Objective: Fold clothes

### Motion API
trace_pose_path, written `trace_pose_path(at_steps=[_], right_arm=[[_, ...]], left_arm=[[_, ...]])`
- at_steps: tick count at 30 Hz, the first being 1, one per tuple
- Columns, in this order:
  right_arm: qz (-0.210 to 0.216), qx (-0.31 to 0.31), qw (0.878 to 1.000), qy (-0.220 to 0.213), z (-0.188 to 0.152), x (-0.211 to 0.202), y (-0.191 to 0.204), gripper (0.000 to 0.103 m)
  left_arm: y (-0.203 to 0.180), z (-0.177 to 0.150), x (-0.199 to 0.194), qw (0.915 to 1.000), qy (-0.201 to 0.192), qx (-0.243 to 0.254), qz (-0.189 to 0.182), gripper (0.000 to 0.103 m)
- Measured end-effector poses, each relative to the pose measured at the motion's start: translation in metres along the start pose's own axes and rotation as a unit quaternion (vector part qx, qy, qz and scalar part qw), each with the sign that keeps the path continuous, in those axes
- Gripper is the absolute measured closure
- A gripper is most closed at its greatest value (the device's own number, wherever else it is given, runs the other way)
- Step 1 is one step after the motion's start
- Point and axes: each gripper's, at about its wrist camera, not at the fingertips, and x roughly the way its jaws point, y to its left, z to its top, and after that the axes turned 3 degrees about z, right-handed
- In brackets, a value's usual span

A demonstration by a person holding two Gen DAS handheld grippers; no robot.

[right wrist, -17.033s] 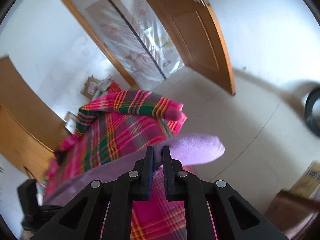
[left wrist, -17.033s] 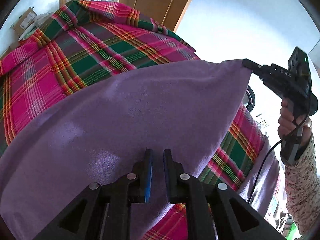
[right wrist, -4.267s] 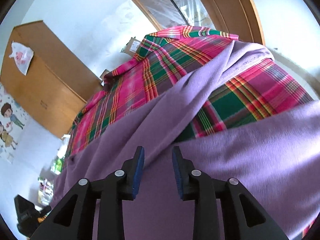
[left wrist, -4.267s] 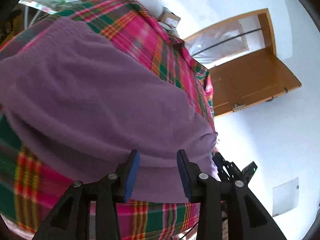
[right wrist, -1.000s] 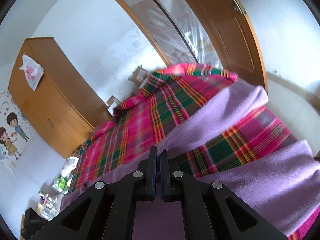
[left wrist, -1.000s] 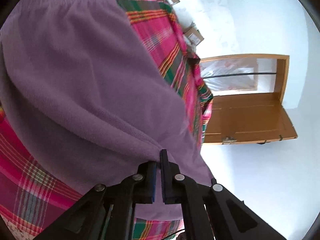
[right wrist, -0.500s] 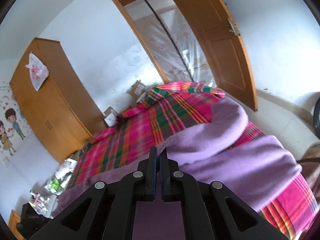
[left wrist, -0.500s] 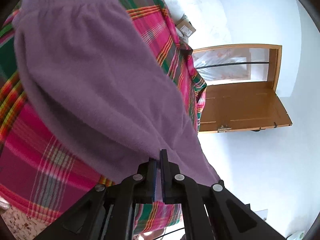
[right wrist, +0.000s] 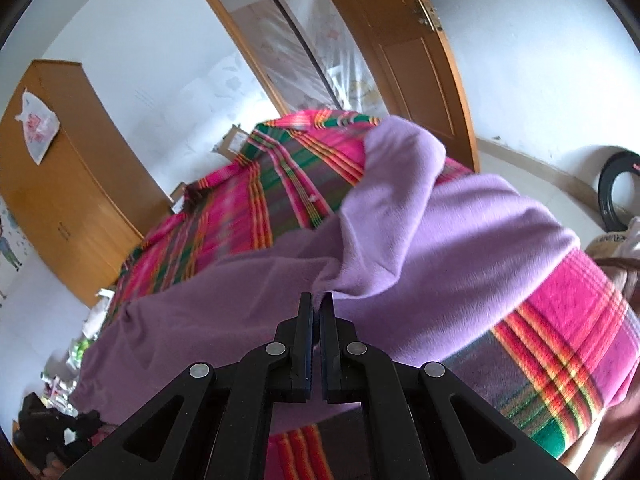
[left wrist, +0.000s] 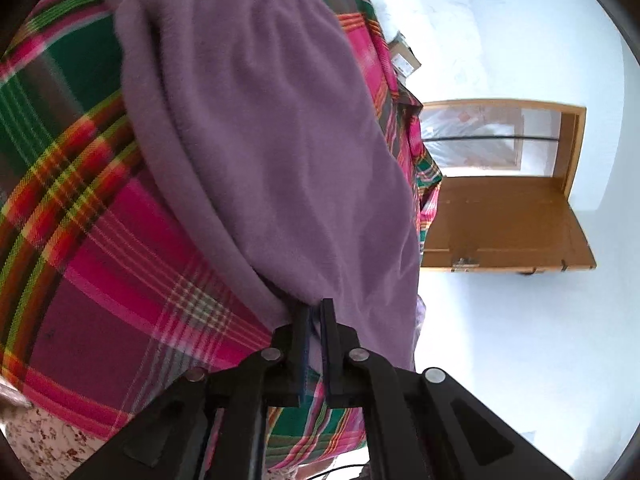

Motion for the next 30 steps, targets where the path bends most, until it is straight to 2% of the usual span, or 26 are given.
trace_pose_path(at_steps=[1, 5, 8, 10, 12, 17, 20, 30], right_arm=[[-0.001, 0.003, 1.0, 0.005, -0.002, 0.002, -0.003, 0.1], [-0.002, 0.014, 1.0, 0.016, -0.007, 0.008, -0.011, 0.1], [-0.002, 0.021, 1.0, 0.024, -0.009, 0.011, -0.015, 0.1], [-0.002, 0.024, 0.999, 0.026, -0.009, 0.013, -0.017, 0.1], [-0.001, 0.026, 0.999, 0.027, -0.009, 0.014, -0.017, 0.1], [0.0, 0.026, 0.999, 0.028, -0.007, 0.014, -0.015, 0.1], [0.008, 0.027, 0.999, 0.027, -0.007, 0.01, -0.012, 0.1], [0.0, 0.025, 0.999, 0.046, -0.016, 0.014, -0.013, 0.1]], left_arm=[[0.001, 0.001, -0.001, 1.0, -0.002, -0.001, 0.0, 0.097], [0.005, 0.004, -0.004, 0.9998, -0.013, -0.009, 0.008, 0.077], [0.012, 0.01, -0.005, 0.9992, -0.019, -0.037, 0.002, 0.077], [0.011, 0.011, -0.007, 0.9991, -0.025, -0.034, 0.006, 0.078], [0.008, 0.011, -0.01, 0.9991, -0.035, -0.018, 0.018, 0.1], [0.001, 0.006, -0.028, 0.9986, -0.053, 0.003, -0.004, 0.101], [-0.003, 0.005, -0.038, 0.9981, -0.059, 0.015, -0.005, 0.101], [0.024, 0.003, -0.03, 0.9982, -0.04, -0.005, 0.044, 0.101]])
